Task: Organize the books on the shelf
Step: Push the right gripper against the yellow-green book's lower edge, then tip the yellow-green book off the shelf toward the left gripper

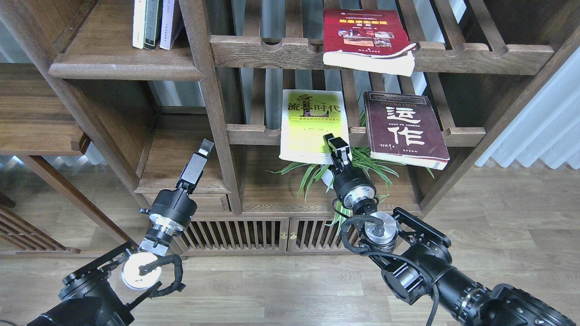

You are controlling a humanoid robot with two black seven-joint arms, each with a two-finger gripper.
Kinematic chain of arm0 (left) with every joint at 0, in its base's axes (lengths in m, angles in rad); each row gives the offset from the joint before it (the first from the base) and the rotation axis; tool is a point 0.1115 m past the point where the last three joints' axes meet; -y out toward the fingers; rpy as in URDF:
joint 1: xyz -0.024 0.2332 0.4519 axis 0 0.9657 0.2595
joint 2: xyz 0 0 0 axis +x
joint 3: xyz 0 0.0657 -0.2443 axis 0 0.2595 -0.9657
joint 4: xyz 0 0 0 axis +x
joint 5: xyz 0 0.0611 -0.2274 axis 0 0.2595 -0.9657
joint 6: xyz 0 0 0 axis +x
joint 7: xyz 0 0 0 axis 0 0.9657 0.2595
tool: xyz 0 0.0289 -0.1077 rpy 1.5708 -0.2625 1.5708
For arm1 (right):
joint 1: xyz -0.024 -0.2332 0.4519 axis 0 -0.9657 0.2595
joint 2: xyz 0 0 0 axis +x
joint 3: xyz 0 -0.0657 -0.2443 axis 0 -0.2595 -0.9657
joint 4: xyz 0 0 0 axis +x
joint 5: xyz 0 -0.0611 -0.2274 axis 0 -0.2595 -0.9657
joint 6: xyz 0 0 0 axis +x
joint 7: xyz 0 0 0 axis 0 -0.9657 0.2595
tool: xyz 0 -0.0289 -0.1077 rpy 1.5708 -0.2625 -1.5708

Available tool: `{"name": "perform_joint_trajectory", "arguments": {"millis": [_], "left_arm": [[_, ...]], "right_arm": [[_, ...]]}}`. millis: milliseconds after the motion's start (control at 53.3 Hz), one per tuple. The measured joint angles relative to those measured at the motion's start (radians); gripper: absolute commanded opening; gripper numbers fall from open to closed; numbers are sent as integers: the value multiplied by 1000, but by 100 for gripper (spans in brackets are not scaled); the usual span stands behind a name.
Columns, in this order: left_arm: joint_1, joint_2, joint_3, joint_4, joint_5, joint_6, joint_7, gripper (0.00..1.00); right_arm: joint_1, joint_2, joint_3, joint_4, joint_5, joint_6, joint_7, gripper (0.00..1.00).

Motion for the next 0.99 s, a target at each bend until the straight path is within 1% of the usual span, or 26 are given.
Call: {"name": "perform_joint_trajectory", "arguments": {"millis": [207, 244, 263, 338, 488, 526, 620, 695, 826, 901, 995], "left_arm": [[0, -26, 3, 41, -8, 0, 0, 100], [0, -30, 5, 44, -9, 0, 0, 100], [0, -33, 7, 46, -11, 0, 0, 99], [-1, -34, 7, 47, -15, 0, 0, 99], [-2, -33, 13, 48, -76, 0, 3, 99], [-2, -31, 14, 48, -95, 0, 18, 99], [9, -28, 17, 39, -151, 0, 87, 99], [20, -28, 18, 18, -185, 0, 129, 98], [27, -28, 19, -22, -213, 0, 151, 98], [25, -25, 23, -43, -226, 0, 159, 98], [24, -6, 39, -64, -250, 0, 180, 98]], "right_arm": [[-4, 0, 15, 9, 1, 37, -3, 4], [-8, 0, 20, 15, 0, 56, -5, 4], [-19, 0, 23, 34, 0, 94, -10, 4], [-29, 0, 25, 49, 0, 120, -14, 4], [-80, 0, 25, 122, -2, 220, -43, 4], [-95, 0, 25, 142, -2, 246, -51, 4], [-136, 0, 24, 186, -4, 299, -70, 4], [-161, 0, 19, 203, -5, 312, -86, 5], [-193, 0, 9, 210, -9, 315, -118, 5], [-205, 0, 7, 211, -12, 315, -126, 5], [-214, -4, 7, 212, -13, 316, -129, 5]]}}
